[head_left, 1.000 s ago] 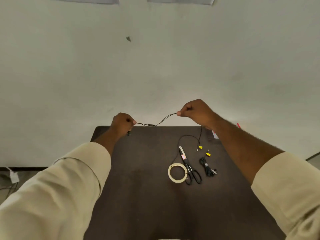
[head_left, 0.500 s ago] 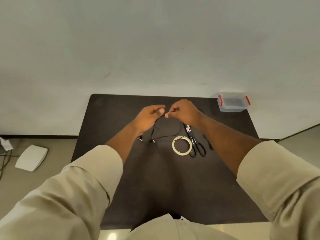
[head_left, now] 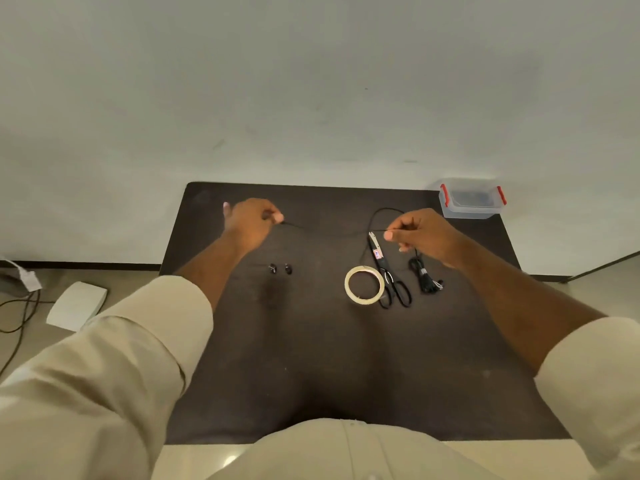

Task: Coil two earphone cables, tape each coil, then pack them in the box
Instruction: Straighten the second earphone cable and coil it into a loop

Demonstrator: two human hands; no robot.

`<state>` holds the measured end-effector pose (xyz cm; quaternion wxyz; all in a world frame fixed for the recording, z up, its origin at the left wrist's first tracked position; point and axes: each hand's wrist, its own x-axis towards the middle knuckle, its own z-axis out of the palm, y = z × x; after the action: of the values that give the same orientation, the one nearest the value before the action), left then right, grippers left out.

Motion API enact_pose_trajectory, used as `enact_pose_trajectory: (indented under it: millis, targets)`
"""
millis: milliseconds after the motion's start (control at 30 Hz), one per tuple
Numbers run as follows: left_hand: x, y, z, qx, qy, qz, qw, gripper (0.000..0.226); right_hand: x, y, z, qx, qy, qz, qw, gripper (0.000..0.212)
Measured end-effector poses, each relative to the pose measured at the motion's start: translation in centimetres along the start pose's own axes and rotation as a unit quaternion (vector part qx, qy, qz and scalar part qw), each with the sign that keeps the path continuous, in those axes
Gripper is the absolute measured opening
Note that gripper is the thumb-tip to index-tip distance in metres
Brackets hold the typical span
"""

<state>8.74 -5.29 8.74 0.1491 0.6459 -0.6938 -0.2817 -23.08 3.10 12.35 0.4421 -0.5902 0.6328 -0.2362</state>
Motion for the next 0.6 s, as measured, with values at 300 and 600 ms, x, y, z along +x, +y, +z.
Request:
enact_pose_trajectory:
  millis: [300,600]
  targets:
    - [-3.4,8.5,3.3,-0.247,-0.162,0.113,0.949,0.017,0.6,-1.9,0.6,0.019,-0.011,-0.034,0.999,0.008]
    - [-1.4,6.7,0.8,0.004,-0.012,0.040,0.999,0.035,-0.2,-1.0,-1.4,0.056,0.041,-0.059,0.996,0.011]
